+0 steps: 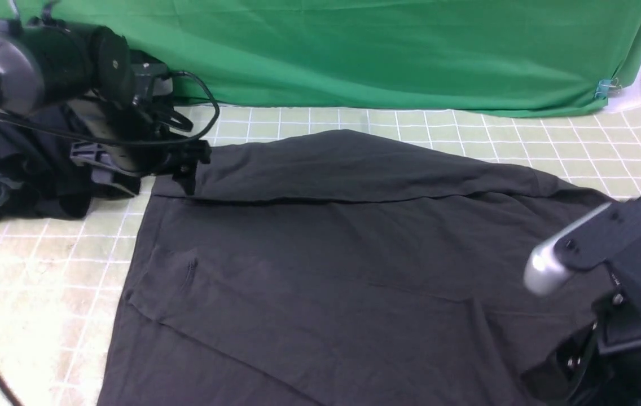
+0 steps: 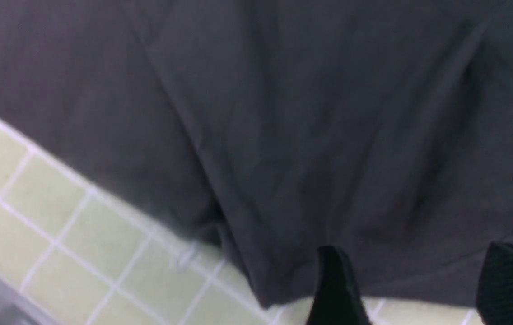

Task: Fold a long-sleeved shirt over a green coffee tablecloth.
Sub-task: 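Grab the top left corner of the dark shirt with the left gripper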

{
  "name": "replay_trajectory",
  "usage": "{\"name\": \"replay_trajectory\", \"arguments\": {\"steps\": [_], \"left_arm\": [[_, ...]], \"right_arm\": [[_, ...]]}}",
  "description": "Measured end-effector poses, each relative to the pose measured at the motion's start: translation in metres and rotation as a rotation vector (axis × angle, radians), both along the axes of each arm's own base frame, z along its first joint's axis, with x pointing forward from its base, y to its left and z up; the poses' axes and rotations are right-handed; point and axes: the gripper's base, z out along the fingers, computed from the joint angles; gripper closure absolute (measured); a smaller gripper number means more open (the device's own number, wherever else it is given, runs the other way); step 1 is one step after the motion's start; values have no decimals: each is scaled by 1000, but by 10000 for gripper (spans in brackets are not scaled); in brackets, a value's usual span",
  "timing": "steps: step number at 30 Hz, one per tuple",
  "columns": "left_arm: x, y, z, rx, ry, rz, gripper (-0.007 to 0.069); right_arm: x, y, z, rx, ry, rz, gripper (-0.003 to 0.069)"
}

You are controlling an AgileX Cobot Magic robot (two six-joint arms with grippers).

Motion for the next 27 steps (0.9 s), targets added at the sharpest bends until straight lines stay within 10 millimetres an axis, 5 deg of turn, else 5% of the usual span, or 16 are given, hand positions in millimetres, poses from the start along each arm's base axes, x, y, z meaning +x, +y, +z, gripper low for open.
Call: {"name": "replay_trajectory", "arguments": {"steps": [7,15,18,24,27], "left_arm": [[26,-4,-26,-39,9,74,130],[34,-7,-40,-75,48,122,147],[36,-7,-41,-77,47,125,222],[36,-9,-41,-80,49,84,557],[35,-10,-31,-83,63,67,599]], "right_arm": [[1,1,0,7,-11,-2,254],[2,1,0,4,-11,-2,254],[2,1,0,4,-11,-2,254],[2,1,0,4,-11,-2,254],[2,1,0,4,-11,-2,254]]}}
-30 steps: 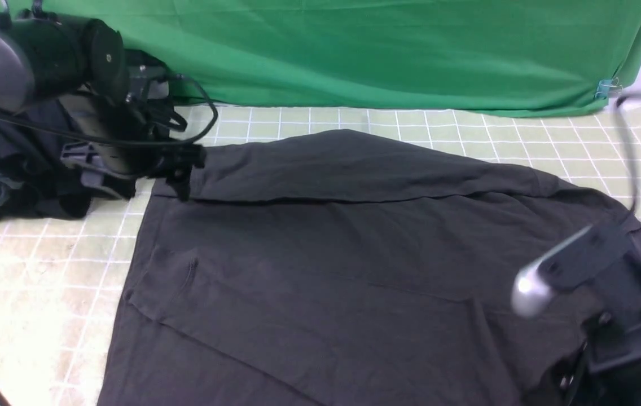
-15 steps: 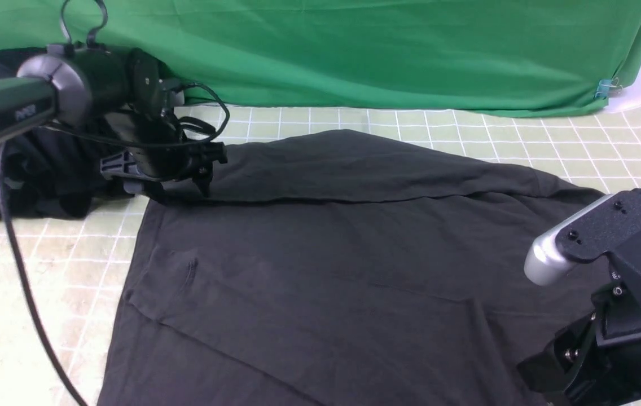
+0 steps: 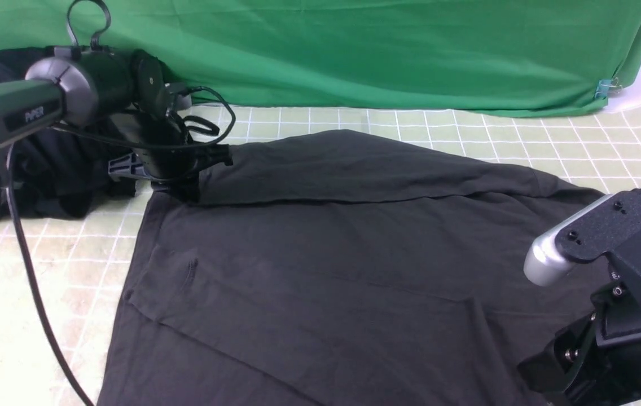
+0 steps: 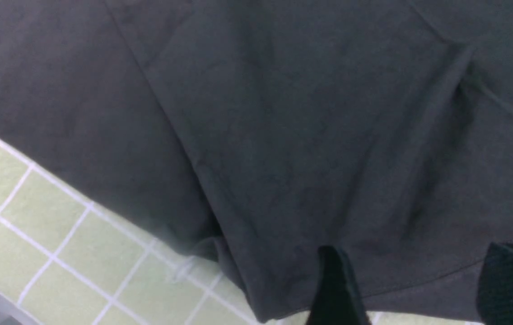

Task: Fold a long-sleeved shirt over a green coffee tablecloth.
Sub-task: 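Fold the left side of the dark shirt inward over its body with the left gripper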

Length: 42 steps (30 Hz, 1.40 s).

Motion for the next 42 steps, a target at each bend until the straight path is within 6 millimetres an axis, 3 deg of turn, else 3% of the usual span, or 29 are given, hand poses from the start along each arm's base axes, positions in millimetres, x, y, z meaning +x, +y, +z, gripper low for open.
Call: {"name": "replay_trajectory", "arguments": {"steps": [8,17,23,24,27,32,39,42], "left_arm": [[-12,0,56,-8,-62,-21,601],[-29,-4,56,-12,103,-91,601],[-65,-11,91,13,149,-127,601],[-65,-11,89,14,155,-129,601],[-97,-13,101,16,177,-103,601],[-125,-7,86,43,253,-66,601],[-140,-8,52,1,320,-26,599],[-142,-8,47,-9,331,-22,594]], "right_arm": [[0,0,0,0,0,0,254],[0,0,0,0,1,0,254],[0,0,0,1,-1,0,254],[0,0,0,1,-2,-1,254],[1,1,1,12,-17,-2,254],[2,1,2,21,-29,-3,254],[3,2,2,29,-39,-4,254],[4,3,3,35,-50,-4,253]]}}
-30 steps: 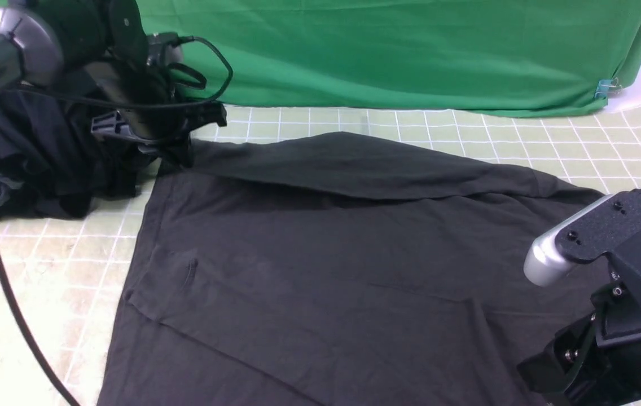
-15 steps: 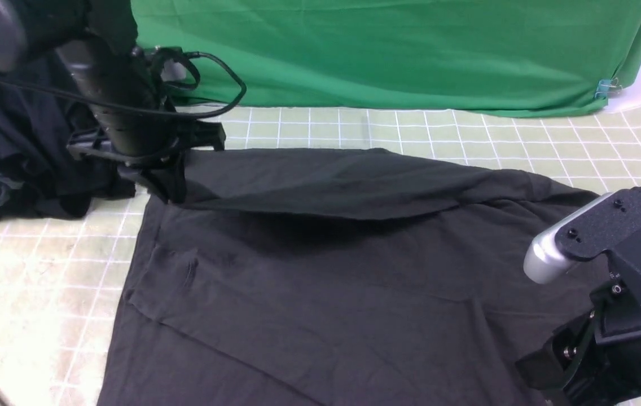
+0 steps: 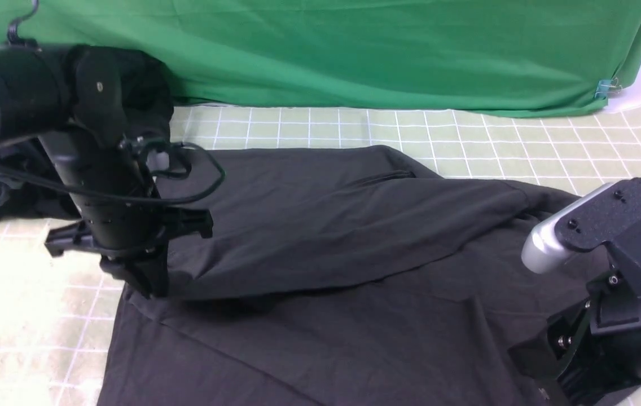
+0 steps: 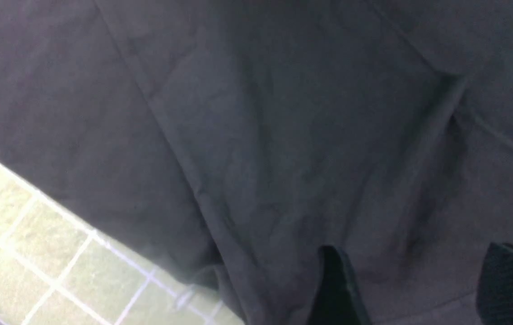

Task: Fold a long-sleeved shirt over a green coffee tablecloth.
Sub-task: 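Fold the left side of the dark shirt inward over its body with the left gripper, then grasp the near edge of the shirt at its hem and shoulder corners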

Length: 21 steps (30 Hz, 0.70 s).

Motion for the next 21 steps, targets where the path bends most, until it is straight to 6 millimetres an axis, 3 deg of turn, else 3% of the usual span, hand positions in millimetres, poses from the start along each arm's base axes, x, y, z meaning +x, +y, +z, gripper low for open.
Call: {"name": "replay_trajectory", "arguments": {"steps": [3,5,14,17,21], "left_arm": [[-1,0,-3,-1,4,-1,561],[-1,0,-3,0,3,-20,497],[-9,2,-3,17,85,-62,137],[-12,0,-1,-5,102,-78,100],[-27,-2,3,-40,108,-93,120]], "right_arm": [[1,1,1,12,-16,-1,253],[2,1,1,15,-20,-3,253],[2,0,1,7,-30,-1,253],[3,0,2,4,-34,-5,253],[3,-2,1,-7,-29,-26,253]]}}
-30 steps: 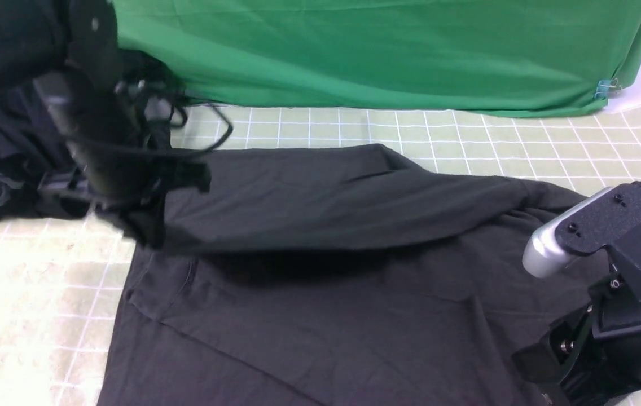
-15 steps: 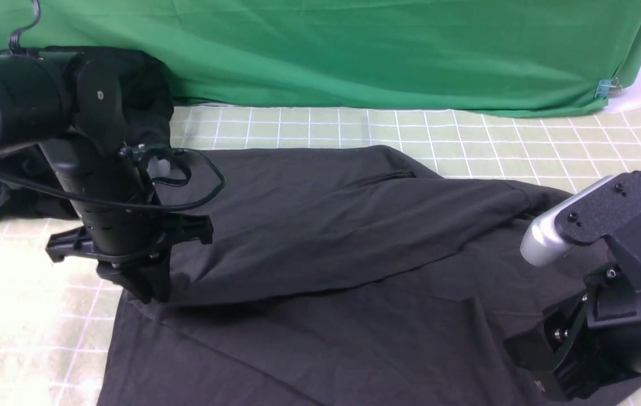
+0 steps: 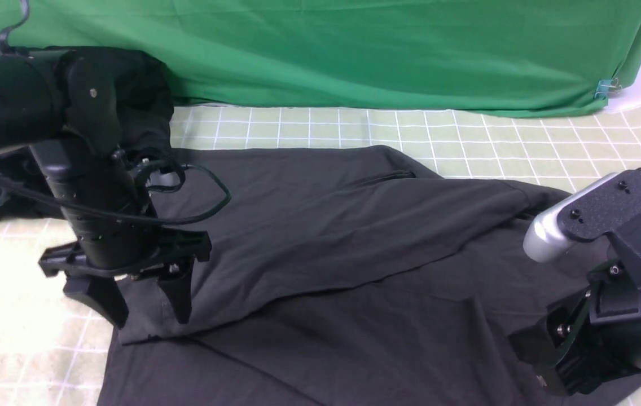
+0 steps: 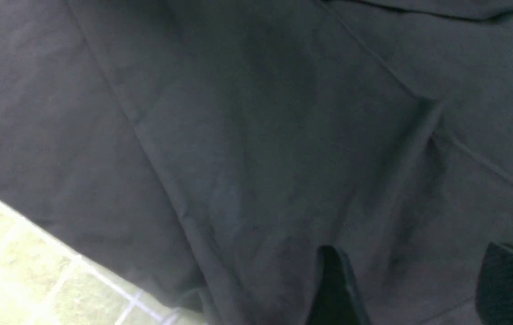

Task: Fold a long-sleeved shirt over a green coffee tablecloth.
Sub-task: 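Grasp the near edge of the shirt at its hem and shoulder corners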

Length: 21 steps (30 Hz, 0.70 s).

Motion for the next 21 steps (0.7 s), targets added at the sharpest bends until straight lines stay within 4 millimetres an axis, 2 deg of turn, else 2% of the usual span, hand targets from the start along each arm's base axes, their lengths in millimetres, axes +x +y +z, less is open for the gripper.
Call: {"name": "replay_trajectory", "arguments": {"steps": [2,3,4,5,6,11,13,16,21], "left_arm": [[-20,-2,-3,10,24,-30,163],[-23,-2,-1,11,22,-34,172],[-43,-4,-5,27,50,-66,208],[-45,-4,-6,28,53,-66,211],[-62,-4,-10,40,80,-90,228],[-111,2,-29,66,119,-91,221],[-119,6,-33,69,100,-69,207],[-137,17,-51,100,42,-39,152],[-147,22,-70,101,-9,-4,113]], "right_arm": [[-1,-2,-1,-18,15,-6,253],[-1,-2,-1,-20,16,-6,253],[-2,-3,-2,-37,27,-5,253],[-2,-3,-2,-38,28,-5,253],[-2,-3,-3,-42,34,-6,253],[-3,-4,-3,-46,40,-6,253],[-3,-4,-3,-46,40,-6,253],[-2,-3,-3,-43,34,-6,253],[-2,-3,-3,-40,30,-5,253]]}}
